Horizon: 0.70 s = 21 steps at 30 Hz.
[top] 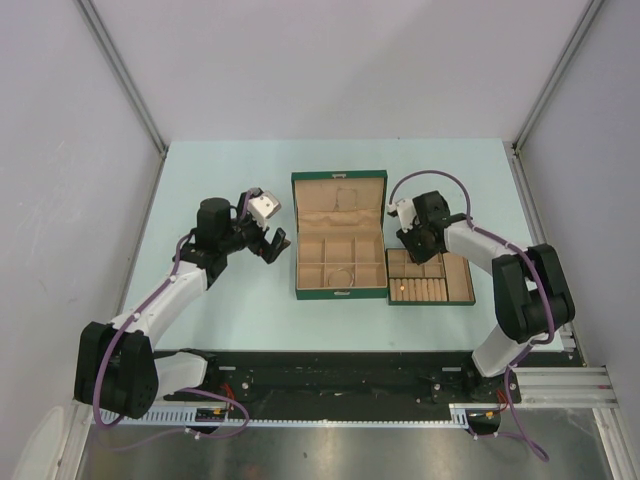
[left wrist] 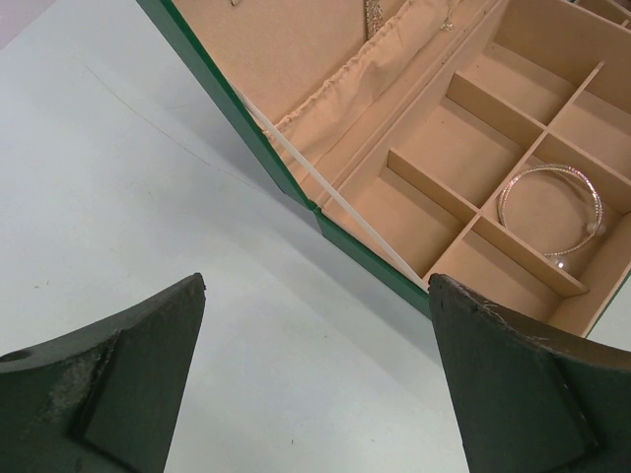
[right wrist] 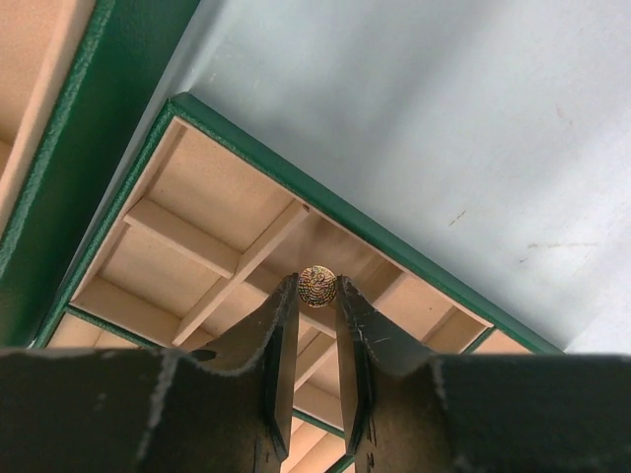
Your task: Organize the mixed jewelry
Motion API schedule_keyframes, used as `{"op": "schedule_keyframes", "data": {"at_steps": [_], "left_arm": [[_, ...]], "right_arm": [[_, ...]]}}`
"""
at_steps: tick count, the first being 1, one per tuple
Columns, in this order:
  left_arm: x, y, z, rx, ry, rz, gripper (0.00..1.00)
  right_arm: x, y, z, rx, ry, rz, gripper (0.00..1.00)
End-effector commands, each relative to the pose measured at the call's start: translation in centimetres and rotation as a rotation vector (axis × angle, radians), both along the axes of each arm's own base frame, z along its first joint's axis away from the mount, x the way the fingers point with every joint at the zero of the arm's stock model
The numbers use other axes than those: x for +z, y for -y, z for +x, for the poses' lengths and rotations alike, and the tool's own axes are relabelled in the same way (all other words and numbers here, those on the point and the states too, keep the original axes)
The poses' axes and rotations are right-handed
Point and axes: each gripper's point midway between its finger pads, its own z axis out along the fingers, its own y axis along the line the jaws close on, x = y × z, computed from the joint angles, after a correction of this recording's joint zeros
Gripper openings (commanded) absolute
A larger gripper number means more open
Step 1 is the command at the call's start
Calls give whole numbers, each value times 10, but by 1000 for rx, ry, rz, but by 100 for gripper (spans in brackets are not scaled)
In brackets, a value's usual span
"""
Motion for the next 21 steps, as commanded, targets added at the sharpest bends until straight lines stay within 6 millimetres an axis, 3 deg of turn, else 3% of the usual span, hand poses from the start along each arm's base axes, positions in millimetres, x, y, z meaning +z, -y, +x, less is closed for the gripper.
{"op": "schedule_keyframes", "data": {"at_steps": [1,12,21], "left_arm": [[-1,3,-4,-19,-14,-23,100],[1,3,-4,-20,-11,-24,100],[2,4,-5,-23,-8,-26,100]], "right_arm": [[-2,-1,8,4,28,-16,26],[3,-3,9,-1,47,-18,34],[38,0,13,-28,134,18,35]]}}
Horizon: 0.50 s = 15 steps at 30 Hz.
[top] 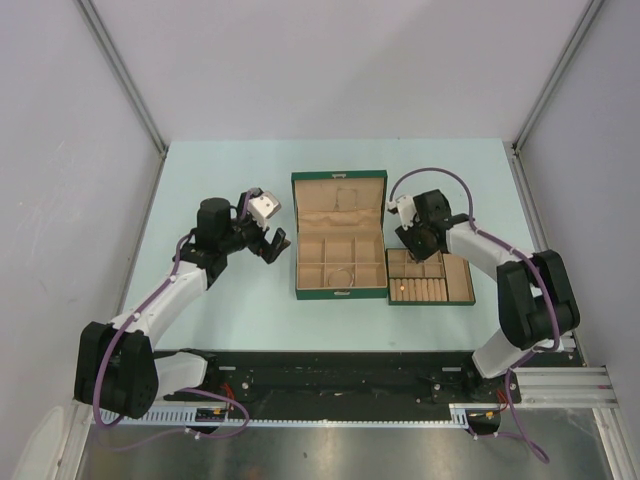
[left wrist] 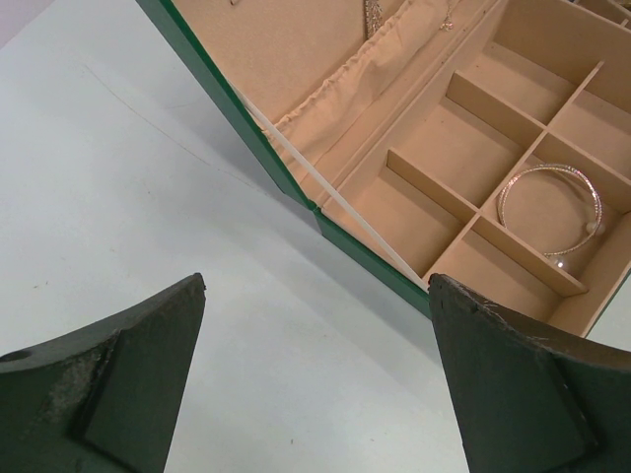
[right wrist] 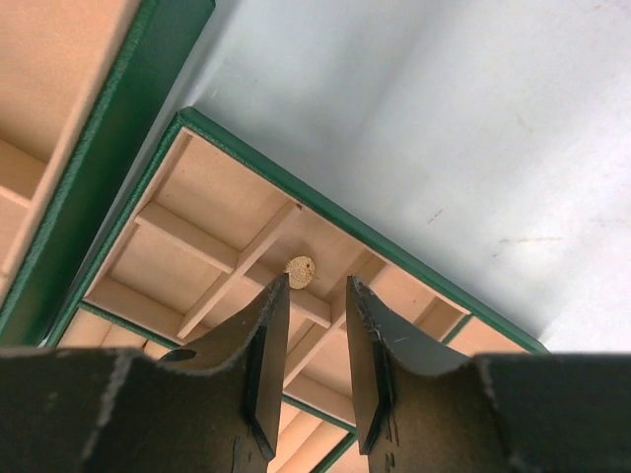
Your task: Organize the mixed jewelry
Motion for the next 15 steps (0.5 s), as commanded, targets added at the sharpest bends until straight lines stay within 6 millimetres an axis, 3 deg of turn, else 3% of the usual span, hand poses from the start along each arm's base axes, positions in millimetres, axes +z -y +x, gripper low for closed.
{"op": "schedule_keyframes", "data": {"at_steps": [1,8,15], "left_arm": [[1,3,-5,-23,-9,-26,100],[4,4,-5,-24,-2,-28,100],[3,4,-5,-23,-4,-27,100]], "right_arm": [[33,2,10,-24,101,29,35],[53,18,24,-66,190,14,40],[64,60,52,-213,256,-41,44]]}}
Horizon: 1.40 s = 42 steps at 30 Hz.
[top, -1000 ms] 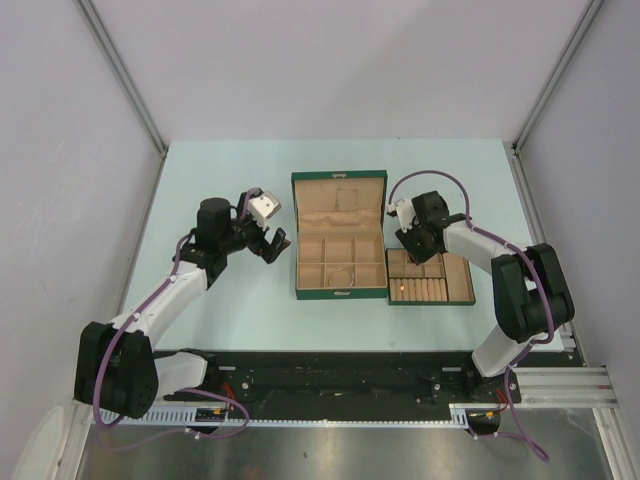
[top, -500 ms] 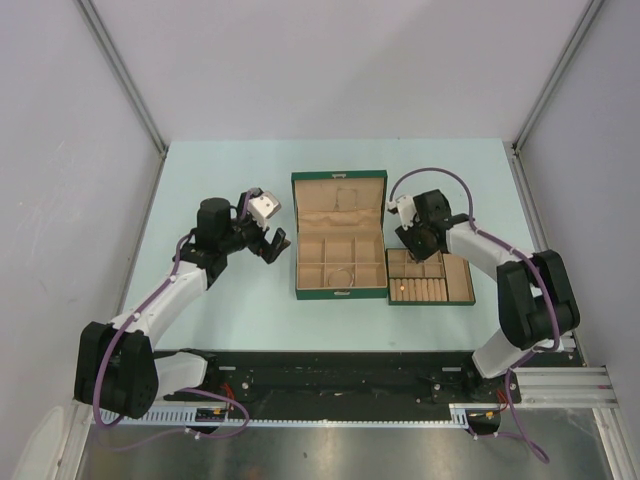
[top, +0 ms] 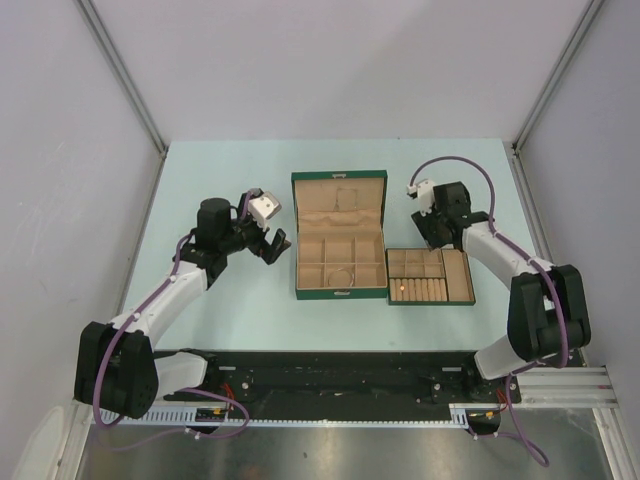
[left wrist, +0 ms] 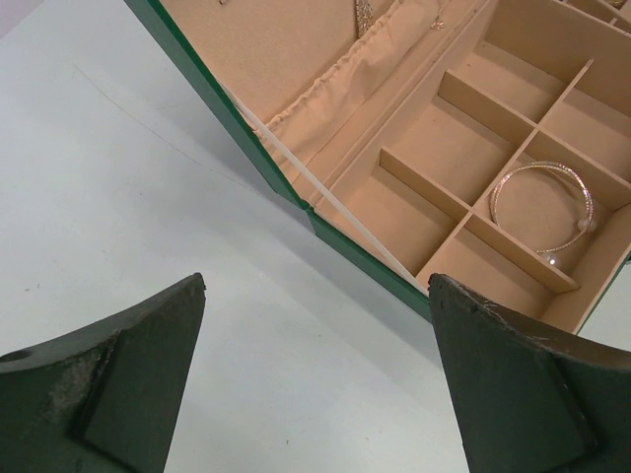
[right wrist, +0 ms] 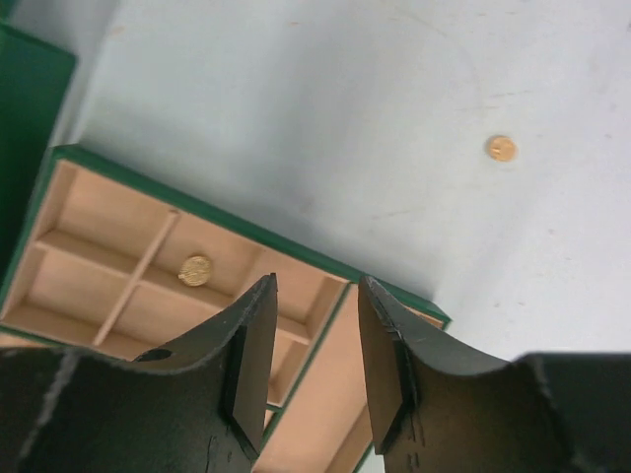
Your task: Organize the mixed jewelry
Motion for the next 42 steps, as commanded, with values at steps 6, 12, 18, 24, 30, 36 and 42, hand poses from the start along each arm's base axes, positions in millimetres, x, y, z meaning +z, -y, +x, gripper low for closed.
{"op": "schedule_keyframes", "data": {"at_steps": [6,12,18,24,30,36,42], "left_arm": [[4,3,-2,-13,3,-21,100],[4,3,-2,-14,3,-20,100],[5,3,-1,-15,9,-20,100],[-2,2,-4,-18,-23,-12,100],[-2,2,-4,-19,-26,-12,100],[-3,3,-4,-21,-29,-9,100],[-4,2,-3,-18,-33,-9,100]], "right_arm": [[19,52,50,-191,107,-37,46],[4,72,68,-261,85,-42,48],[-6,82,86,-293,74,-23,50],[-15,86,98,-306,57,-15,55],[-21,89,108,-316,46,7,53],[-31,97,112,-334,12,50,49],[-34,98,114,-328,-1,85,46]]}}
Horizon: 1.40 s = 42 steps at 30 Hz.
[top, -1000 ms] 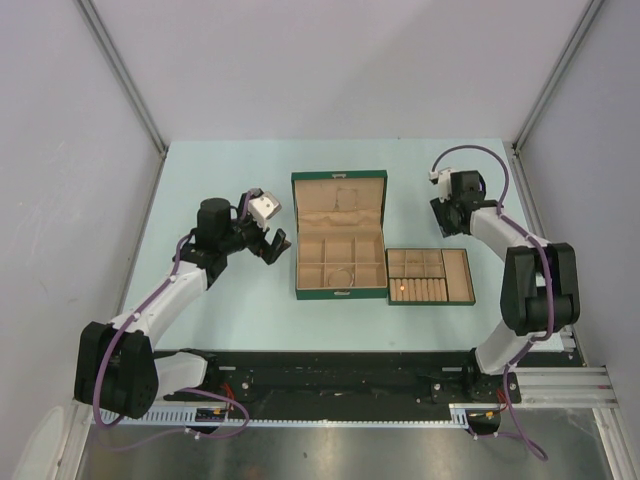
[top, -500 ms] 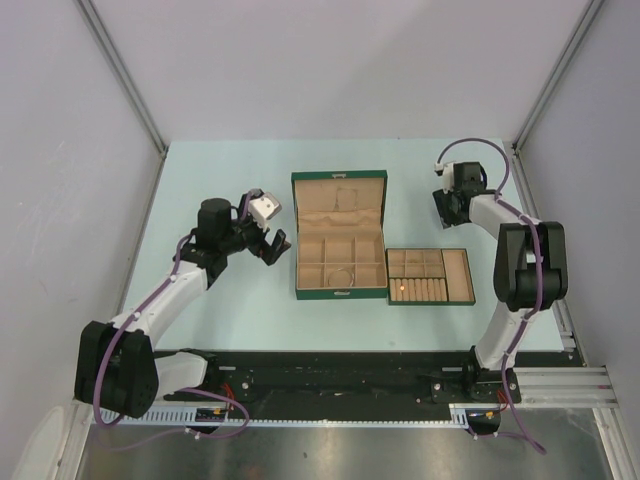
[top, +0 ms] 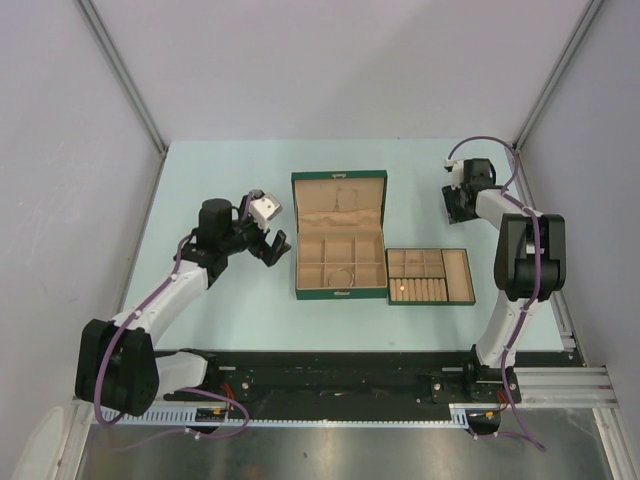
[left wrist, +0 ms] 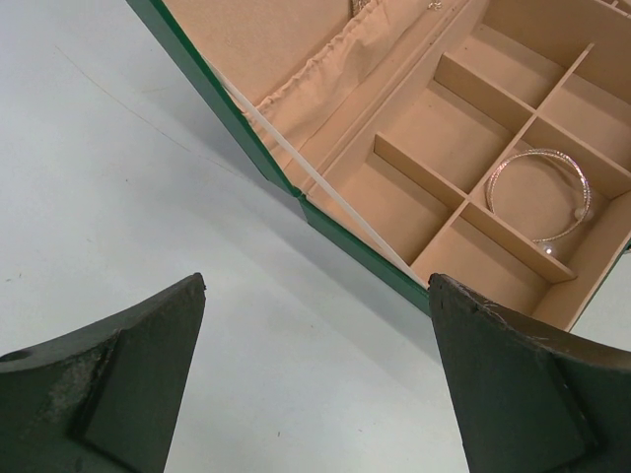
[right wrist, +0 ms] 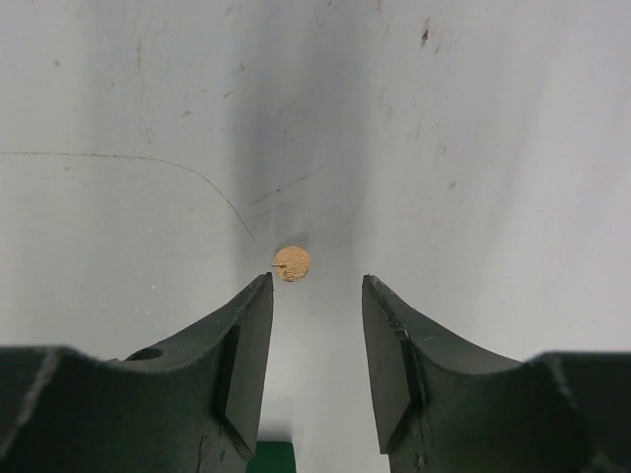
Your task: Organize the mixed jewelry
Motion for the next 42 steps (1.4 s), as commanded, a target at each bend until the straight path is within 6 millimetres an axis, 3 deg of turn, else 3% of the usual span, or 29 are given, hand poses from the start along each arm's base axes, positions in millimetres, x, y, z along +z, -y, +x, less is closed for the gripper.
{"op": "schedule_keyframes", "data": {"at_steps": [1,24,42], "left_arm": [[4,3,0,-18,1,-16,100],[3,3,-1,-18,-3,-15,100],[3,3,-1,-19,-1,-14,100]], "right_arm": [[9,-3,15,3,36,52,45],[-6,-7,15,21,-2,94,38],[-14,-4,13,18,-21,100,25]]}}
